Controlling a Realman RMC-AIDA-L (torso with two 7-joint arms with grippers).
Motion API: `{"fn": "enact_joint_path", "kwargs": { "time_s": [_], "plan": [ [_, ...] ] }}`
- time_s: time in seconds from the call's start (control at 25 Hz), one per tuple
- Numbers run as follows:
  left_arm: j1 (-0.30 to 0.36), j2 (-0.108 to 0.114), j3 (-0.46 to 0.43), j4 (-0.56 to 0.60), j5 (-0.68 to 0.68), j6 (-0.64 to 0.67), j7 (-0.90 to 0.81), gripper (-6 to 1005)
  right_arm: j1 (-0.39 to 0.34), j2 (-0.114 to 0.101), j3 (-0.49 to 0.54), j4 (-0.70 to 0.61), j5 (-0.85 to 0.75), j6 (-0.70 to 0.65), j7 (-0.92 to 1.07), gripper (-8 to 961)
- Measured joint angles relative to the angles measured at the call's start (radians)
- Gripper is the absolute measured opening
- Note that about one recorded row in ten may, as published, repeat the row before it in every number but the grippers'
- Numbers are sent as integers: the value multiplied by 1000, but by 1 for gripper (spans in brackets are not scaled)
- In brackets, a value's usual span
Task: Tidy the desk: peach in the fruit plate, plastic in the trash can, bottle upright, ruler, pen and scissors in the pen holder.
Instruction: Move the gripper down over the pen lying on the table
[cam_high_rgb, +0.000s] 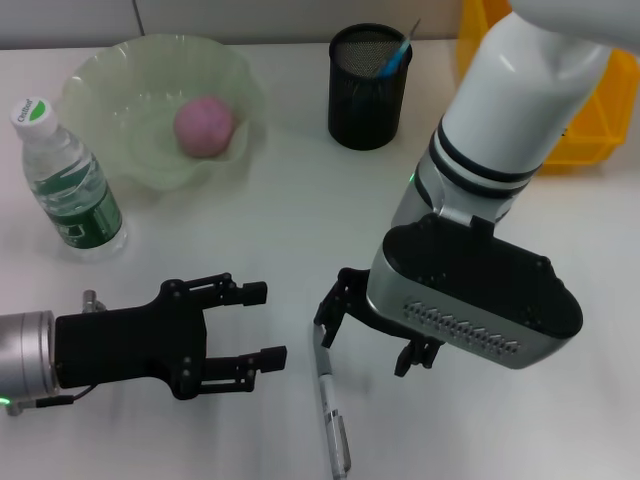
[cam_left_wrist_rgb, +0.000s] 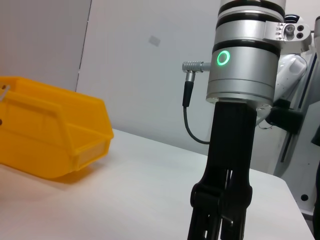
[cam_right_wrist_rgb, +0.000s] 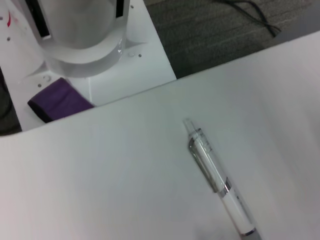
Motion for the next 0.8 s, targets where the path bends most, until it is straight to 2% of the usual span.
{"fn": "enact_joint_path", "kwargs": {
  "time_s": [0.8],
  "plan": [
    [-3, 3, 0, 4, 4, -1, 0, 782, 16, -1, -17, -7, 7, 12, 25, 777]
  ]
}}
